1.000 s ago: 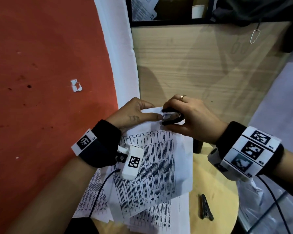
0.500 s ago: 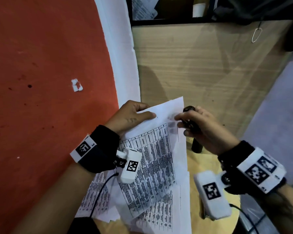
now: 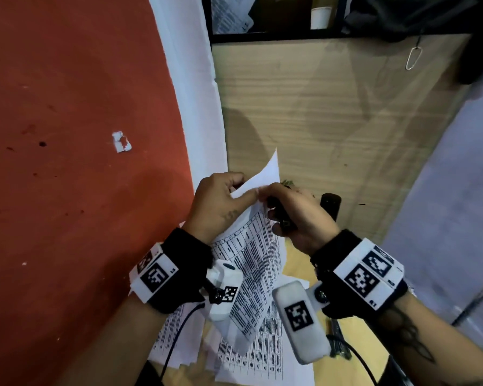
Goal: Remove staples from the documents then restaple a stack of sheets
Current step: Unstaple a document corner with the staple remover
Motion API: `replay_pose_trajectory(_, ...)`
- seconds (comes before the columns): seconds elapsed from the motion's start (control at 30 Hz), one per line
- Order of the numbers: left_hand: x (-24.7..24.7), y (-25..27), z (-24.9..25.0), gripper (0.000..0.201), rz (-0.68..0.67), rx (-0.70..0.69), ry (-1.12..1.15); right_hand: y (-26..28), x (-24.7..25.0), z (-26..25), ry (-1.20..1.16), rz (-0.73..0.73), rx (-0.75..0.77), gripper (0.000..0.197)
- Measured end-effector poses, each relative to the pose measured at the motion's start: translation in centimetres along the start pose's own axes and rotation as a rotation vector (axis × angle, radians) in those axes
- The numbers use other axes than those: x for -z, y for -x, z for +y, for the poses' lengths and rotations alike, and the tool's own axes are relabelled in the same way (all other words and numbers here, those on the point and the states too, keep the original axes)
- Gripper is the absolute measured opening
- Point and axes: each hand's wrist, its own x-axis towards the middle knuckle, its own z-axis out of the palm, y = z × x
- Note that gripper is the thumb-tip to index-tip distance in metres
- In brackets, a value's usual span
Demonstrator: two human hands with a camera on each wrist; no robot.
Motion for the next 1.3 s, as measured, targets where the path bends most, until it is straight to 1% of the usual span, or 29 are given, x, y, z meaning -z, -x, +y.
replay_pose_trajectory(0.07,-0.2,0.2,0.1,0.031,0.025,-0.04,-0.02,-0.3,-0.1,0.0,-0.036,0.0,-0.032,0.023)
replay_pose_trajectory(0.17,-0.4,0.3,-0.3,0.043,0.039,-0.078,-0.018,-0.8,-0.1,0.0,-0.102,0.018,-0.105,0.023)
replay_pose_trajectory(0.23,-0.5,0.5,-0.4,0.047,0.036,-0.09,-0.013,-1.0,0.0,0.1,-0.126,0.036,-0.131,0.023)
replay_pose_trajectory(0.3,-0.7,0.5,-0.6,0.048,0.044,-0.083,-0.006,-1.0,-0.2,0.2,-0.136,0.041,-0.118,0.024)
replay_pose_trajectory(0.33,-0.7,0.5,-0.6,0.048,0.045,-0.07,-0.006,-0.9,-0.2,0.2,-0.138,0.044,-0.083,0.025)
replay_pose_trajectory(0.4,-0.8,0.2,-0.7,0.045,0.034,-0.034,0.01,-0.8,-0.3,0.4,-0.102,0.067,0.049,0.027)
replay_pose_trajectory(0.43,-0.8,0.1,-0.7,0.041,0.023,-0.004,0.046,-0.8,-0.4,0.5,-0.041,0.085,0.134,0.027)
replay_pose_trajectory(0.5,-0.8,-0.3,-0.8,0.029,-0.007,0.083,0.143,-0.8,-0.6,0.8,0.189,0.144,0.313,0.022)
replay_pose_trajectory(0.57,-0.6,-0.7,-0.9,0.022,-0.02,0.129,0.157,-1.1,-0.6,1.0,0.471,0.223,0.487,0.021)
replay_pose_trajectory(0.6,-0.5,-0.9,-0.9,0.027,-0.022,0.119,0.131,-1.2,-0.4,1.1,0.597,0.253,0.573,0.02)
replay_pose_trajectory(0.63,-0.4,-1.1,-1.0,0.036,-0.027,0.099,0.098,-1.2,-0.3,1.1,0.701,0.274,0.661,0.022)
replay_pose_trajectory(0.7,-0.1,-1.4,-0.9,0.05,-0.043,0.076,0.054,-1.0,0.0,0.8,0.83,0.251,0.828,0.033)
replay_pose_trajectory(0.77,0.2,-1.6,-1.0,0.049,-0.064,0.088,0.06,-0.8,0.2,0.3,0.965,0.157,0.928,0.037)
replay_pose_trajectory(0.83,0.4,-1.9,-1.2,0.044,-0.066,0.097,0.071,-1.1,0.4,-0.3,1.077,0.124,0.976,0.037)
replay_pose_trajectory(0.87,0.6,-2.0,-1.3,0.044,-0.059,0.097,0.068,-1.3,0.6,-0.6,1.063,0.138,0.973,0.035)
replay_pose_trajectory(0.9,0.7,-2.1,-1.5,0.043,-0.046,0.097,0.056,-1.6,0.9,-0.9,0.986,0.149,0.919,0.031)
replay_pose_trajectory(0.93,0.9,-2.1,-1.6,0.04,-0.031,0.097,0.04,-1.9,1.2,-1.1,0.842,0.148,0.809,0.026)
replay_pose_trajectory(0.97,1.2,-2.2,-1.7,0.038,-0.017,0.091,0.019,-2.3,1.7,-1.0,0.638,0.138,0.639,0.02)
replay_pose_trajectory(1.0,1.4,-2.1,-1.8,0.037,-0.006,0.081,-0.003,-2.7,2.3,-0.8,0.421,0.135,0.433,0.019)
replay_pose_trajectory(1.03,1.6,-2.1,-1.9,0.037,-0.001,0.066,-0.031,-3.1,2.9,-0.1,0.237,0.155,0.246,0.026)
replay_pose_trajectory(1.07,1.9,-2.1,-2.0,0.038,0.006,0.045,-0.066,-3.6,3.5,0.8,0.122,0.176,0.116,0.032)
replay_pose_trajectory(1.1,2.1,-2.1,-2.1,0.037,0.0,0.019,-0.101,-4.0,4.1,1.9,0.08,0.196,0.041,0.035)
replay_pose_trajectory(1.13,2.3,-2.1,-2.2,0.035,-0.02,0.003,-0.13,-4.2,4.5,2.9,0.093,0.204,-0.002,0.037)
replay_pose_trajectory(1.2,2.6,-2.2,-2.6,0.026,-0.057,-0.018,-0.163,-4.7,5.0,4.5,0.191,0.185,-0.03,0.037)
replay_pose_trajectory(1.23,2.8,-2.3,-2.9,0.025,-0.066,-0.022,-0.176,-4.9,5.2,5.1,0.252,0.16,-0.039,0.034)
replay_pose_trajectory(1.27,2.9,-2.3,-3.3,0.03,-0.07,-0.019,-0.187,-5.1,5.4,5.4,0.302,0.133,-0.048,0.03)
replay_pose_trajectory(1.3,3.0,-2.4,-3.5,0.042,-0.074,-0.013,-0.199,-5.3,5.6,5.5,0.337,0.105,-0.051,0.028)
